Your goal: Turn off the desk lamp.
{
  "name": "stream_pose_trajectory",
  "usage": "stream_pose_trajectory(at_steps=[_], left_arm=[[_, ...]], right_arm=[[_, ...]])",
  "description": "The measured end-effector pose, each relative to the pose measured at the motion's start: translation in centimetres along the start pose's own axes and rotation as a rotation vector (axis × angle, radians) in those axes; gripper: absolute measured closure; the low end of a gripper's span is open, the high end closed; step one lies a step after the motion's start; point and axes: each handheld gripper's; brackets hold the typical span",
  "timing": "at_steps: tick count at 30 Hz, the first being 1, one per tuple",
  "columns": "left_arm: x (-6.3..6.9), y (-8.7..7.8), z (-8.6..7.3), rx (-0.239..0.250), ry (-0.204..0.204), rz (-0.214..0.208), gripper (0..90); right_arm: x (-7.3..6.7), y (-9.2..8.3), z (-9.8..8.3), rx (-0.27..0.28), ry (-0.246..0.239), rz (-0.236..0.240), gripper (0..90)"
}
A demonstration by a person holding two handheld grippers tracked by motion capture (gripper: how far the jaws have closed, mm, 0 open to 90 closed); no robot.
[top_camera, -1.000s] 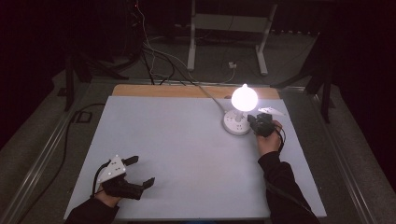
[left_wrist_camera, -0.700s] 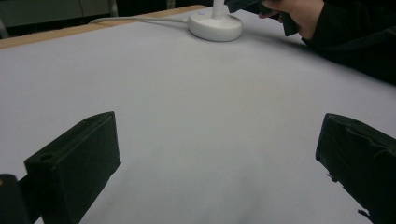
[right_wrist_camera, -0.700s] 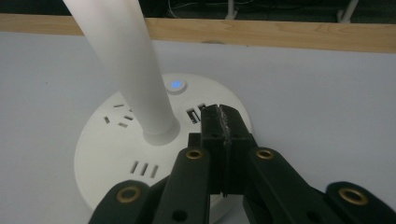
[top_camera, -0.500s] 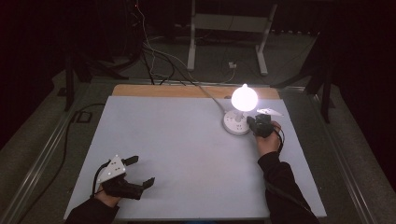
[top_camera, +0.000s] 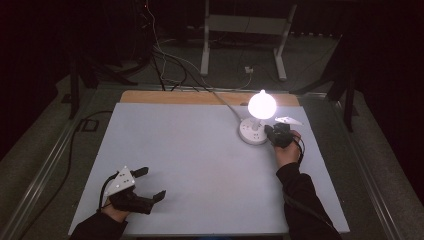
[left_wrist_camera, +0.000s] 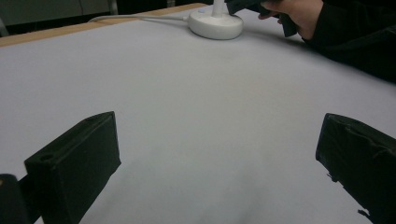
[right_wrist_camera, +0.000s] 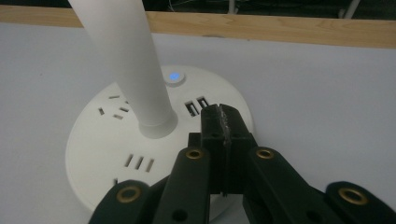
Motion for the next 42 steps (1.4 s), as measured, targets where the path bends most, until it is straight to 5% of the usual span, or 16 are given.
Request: stream_pose_trajectory(at_steps=[8, 17, 27, 33, 38, 42], left_arm=[[-0.1, -0.1, 0.0, 0.005, -0.006, 0.001, 0.4], [-0.1, -0.1, 0.0, 0.002, -0.003, 0.002, 0.4], [0.0, -0.1, 0.0, -0.005, 0.001, 0.004, 0.4], [-0.1, -0.1, 0.0, -0.001, -0.002, 0.002, 0.4], [0.0, -0.2, 0.1, 0.002, -0.001, 0.002, 0.4], [-0.1, -0.2, 0.1, 0.005, -0.004, 0.001, 0.4]], right_arm=[[0.1, -1.0, 0.8, 0.034, 0.025, 0.007, 89.5], [-0.4, -2.2, 1.5, 0.058, -0.021, -0.007, 85.1], [-0.9, -4.7, 0.9, 0.101, -0.073, 0.017, 44.2], [-1.5, -5.8, 0.6, 0.053, -0.086, 0.081, 13.8], [-2.1, -6.8, 0.0, 0.053, -0.072, 0.156, 0.0], [-2.6, -7.8, -0.6, 0.049, -0.096, 0.203, 0.0]])
Point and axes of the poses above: each handheld gripper's, and its own axes: y roughly forward along the jaws, z roughly out of its top, x roughly to its right, and after that the axes turned 11 degrees about z, right-handed
